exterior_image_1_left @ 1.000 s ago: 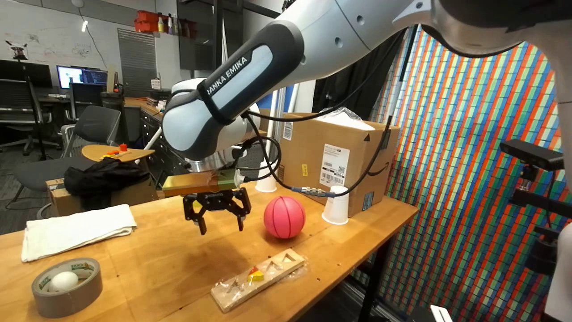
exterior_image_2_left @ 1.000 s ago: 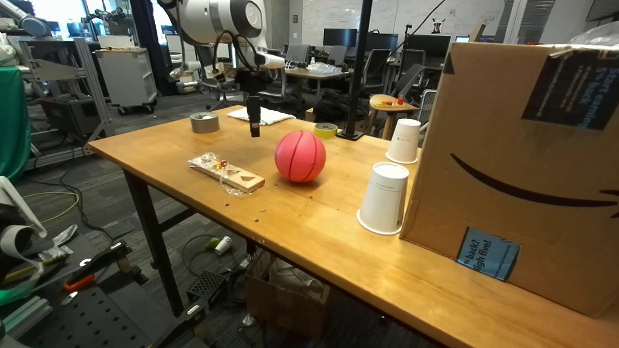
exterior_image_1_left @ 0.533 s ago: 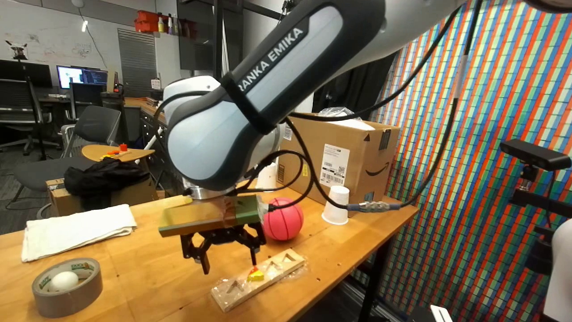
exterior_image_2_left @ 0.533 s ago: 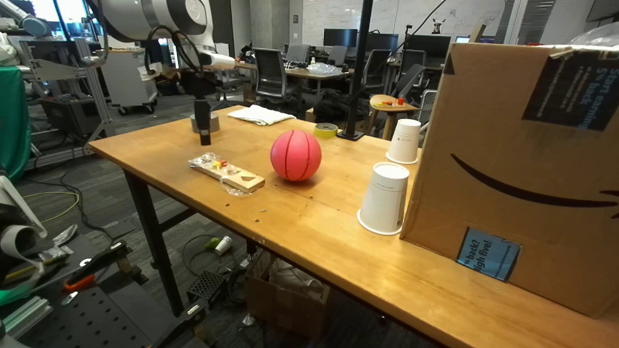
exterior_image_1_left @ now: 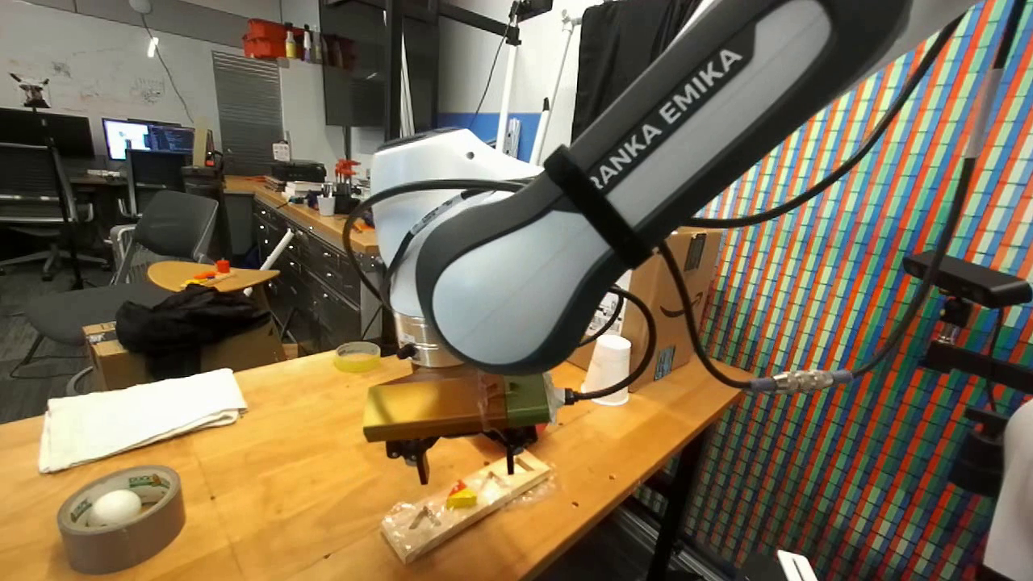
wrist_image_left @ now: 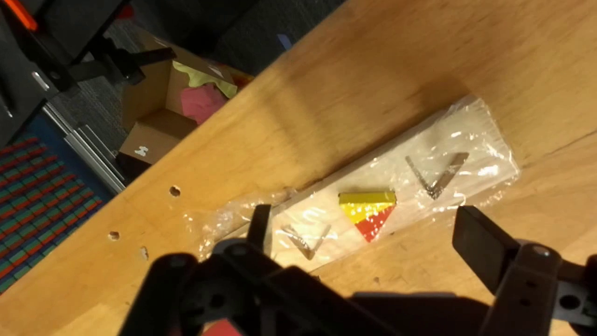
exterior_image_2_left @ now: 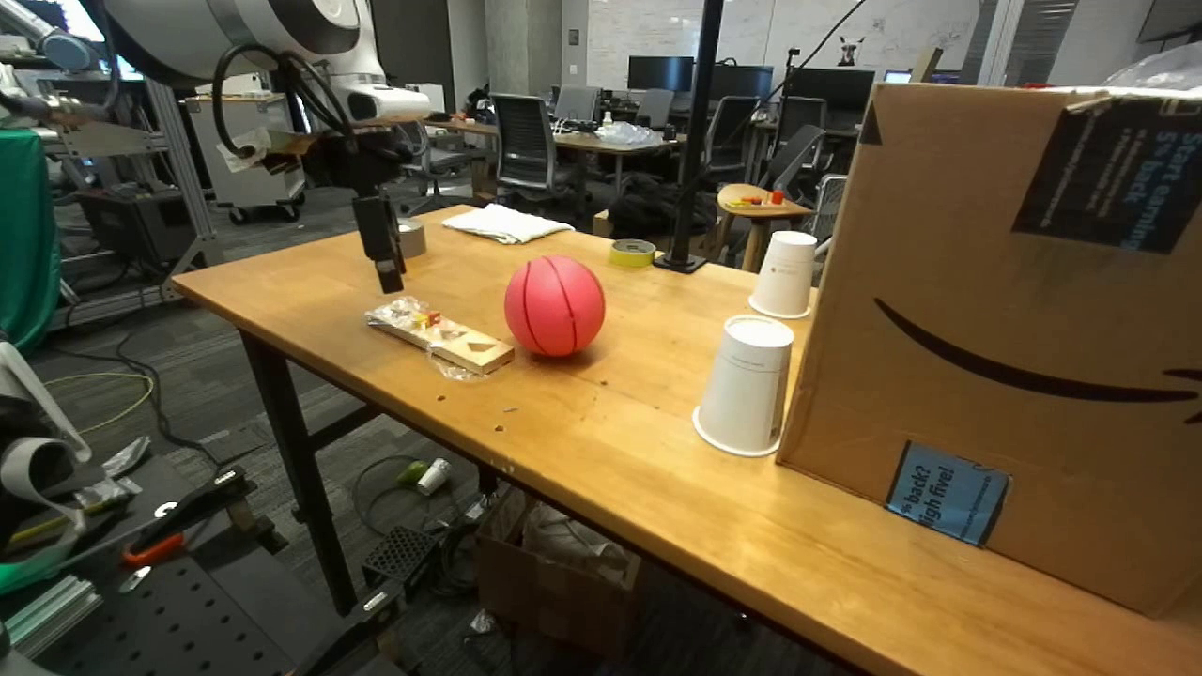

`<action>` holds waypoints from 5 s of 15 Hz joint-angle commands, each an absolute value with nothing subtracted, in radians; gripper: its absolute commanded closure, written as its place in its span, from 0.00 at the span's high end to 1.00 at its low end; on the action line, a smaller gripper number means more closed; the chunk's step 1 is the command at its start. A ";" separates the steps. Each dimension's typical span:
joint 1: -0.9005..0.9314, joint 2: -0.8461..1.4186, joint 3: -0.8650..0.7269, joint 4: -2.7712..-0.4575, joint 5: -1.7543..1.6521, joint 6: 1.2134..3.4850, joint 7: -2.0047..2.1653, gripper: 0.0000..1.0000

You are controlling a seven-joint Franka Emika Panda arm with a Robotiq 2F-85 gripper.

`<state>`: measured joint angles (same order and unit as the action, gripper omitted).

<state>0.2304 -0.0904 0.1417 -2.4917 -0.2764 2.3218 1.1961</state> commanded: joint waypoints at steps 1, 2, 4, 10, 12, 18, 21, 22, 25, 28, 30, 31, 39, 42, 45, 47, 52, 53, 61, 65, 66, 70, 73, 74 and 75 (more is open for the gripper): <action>0.177 -0.154 0.169 -2.557 -0.378 2.441 1.260 1.00; 0.163 -0.153 0.170 -2.562 -0.414 2.468 1.276 1.00; 0.135 -0.144 0.165 -2.564 -0.475 2.502 1.296 1.00; 0.057 -0.116 0.144 -2.558 -0.611 2.496 1.312 1.00; 0.062 -0.108 0.147 -2.552 -0.582 2.478 1.288 1.00; 0.061 -0.099 0.146 -2.552 -0.584 2.477 1.288 1.00; 0.061 -0.099 0.146 -2.552 -0.584 2.477 1.288 1.00; 0.060 -0.092 0.149 -2.547 -0.604 2.473 1.305 1.00; 0.057 -0.039 0.149 -2.497 -0.639 2.500 1.336 1.00; 0.055 0.022 0.132 -2.425 -0.711 2.533 1.389 1.00; 0.055 0.059 0.108 -2.376 -0.782 2.555 1.430 1.00; 0.055 0.076 0.092 -2.351 -0.817 2.565 1.448 1.00; 0.039 0.246 -0.020 -2.071 -1.208 2.677 1.682 1.00; 0.054 0.248 -0.027 -2.044 -1.283 2.686 1.761 1.00; 0.089 0.208 0.015 -2.103 -1.257 2.654 1.790 1.00; 0.116 0.188 0.052 -2.141 -1.210 2.636 1.787 1.00; 0.199 0.146 0.141 -2.191 -1.117 2.499 1.772 1.00; 0.213 0.130 0.153 -2.200 -1.088 2.441 1.777 1.00; 0.234 -0.003 0.193 -2.271 -0.874 2.146 1.802 1.00; 0.222 -0.020 0.188 -2.287 -0.808 2.089 1.804 1.00; 0.217 -0.013 0.185 -2.288 -0.802 2.099 1.806 1.00; 0.193 0.014 0.169 -2.294 -0.800 2.108 1.814 1.00; 0.168 0.033 0.149 -2.301 -0.795 2.105 1.809 1.00; 0.158 0.045 0.140 -2.301 -0.789 2.112 1.804 1.00; 0.149 0.057 0.131 -2.302 -0.779 2.117 1.798 1.00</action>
